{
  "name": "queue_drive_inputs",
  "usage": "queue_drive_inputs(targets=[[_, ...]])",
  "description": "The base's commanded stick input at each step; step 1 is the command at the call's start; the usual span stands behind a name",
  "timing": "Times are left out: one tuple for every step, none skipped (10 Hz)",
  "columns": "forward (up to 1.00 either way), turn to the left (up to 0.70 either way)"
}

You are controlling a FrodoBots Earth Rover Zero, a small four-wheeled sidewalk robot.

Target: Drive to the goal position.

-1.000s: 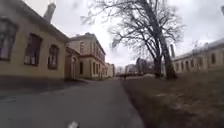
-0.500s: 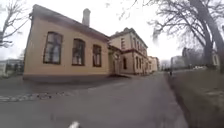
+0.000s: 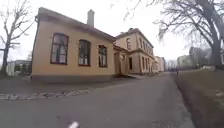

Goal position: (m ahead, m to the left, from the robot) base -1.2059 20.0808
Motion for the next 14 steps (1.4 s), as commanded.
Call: queue_drive_inputs(targets=[[0.0,1.0],[0.0,1.0],[0.0,1.0],[0.0,1.0],[0.0,1.0],[0.0,1.0],[0.0,1.0],[0.0,1.0],[0.0,1.0],[0.0,1.0],[0.0,1.0],[0.0,1.0],[0.0,1.0],[0.0,1.0]])
